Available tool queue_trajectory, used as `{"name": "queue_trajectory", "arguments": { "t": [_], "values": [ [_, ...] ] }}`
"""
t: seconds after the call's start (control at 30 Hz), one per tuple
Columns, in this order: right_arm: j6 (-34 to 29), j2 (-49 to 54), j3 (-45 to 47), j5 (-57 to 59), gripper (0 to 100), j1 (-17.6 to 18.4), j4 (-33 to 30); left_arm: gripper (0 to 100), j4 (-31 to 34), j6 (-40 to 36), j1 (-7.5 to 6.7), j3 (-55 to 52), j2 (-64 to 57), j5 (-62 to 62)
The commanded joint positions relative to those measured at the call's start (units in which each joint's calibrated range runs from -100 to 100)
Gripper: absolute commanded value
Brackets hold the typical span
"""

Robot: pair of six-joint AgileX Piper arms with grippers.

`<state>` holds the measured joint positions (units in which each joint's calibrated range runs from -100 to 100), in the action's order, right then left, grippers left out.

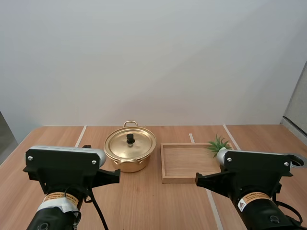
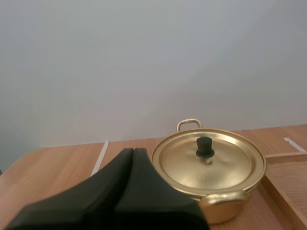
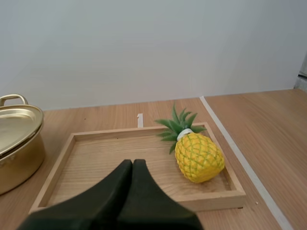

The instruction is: Open the pot, put the grape inside, and close it

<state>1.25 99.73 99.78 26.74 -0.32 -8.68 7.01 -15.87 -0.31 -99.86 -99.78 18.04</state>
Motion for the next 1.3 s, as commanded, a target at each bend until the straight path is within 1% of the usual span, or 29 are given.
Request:
{"name": "queue_trajectory", "arguments": {
  "t": [0.0,0.07,0.2,0.3,1.27],
  "values": [
    [-0.15,0.27,0.22,3.34,0,0.25,0.28,0,-1.19,-0.42,-0.03,-0.14,-0.22,4.17],
    [-0.15,0.27,0.22,4.95,0,0.62,0.28,0,-1.19,-0.42,0.10,-0.14,-0.22,6.50],
    [-0.15,0.27,0.22,4.95,0,1.37,0.28,0,-1.19,-0.42,0.93,-0.14,-0.22,12.29],
    [-0.15,0.27,0.22,5.67,0,1.43,0.18,0,-1.19,-0.42,1.18,-0.14,-0.22,12.22],
    [0.03,0.27,0.22,4.85,0,1.25,0.18,0,-0.44,-0.42,1.17,-0.14,-0.22,10.61]
  ]
}}
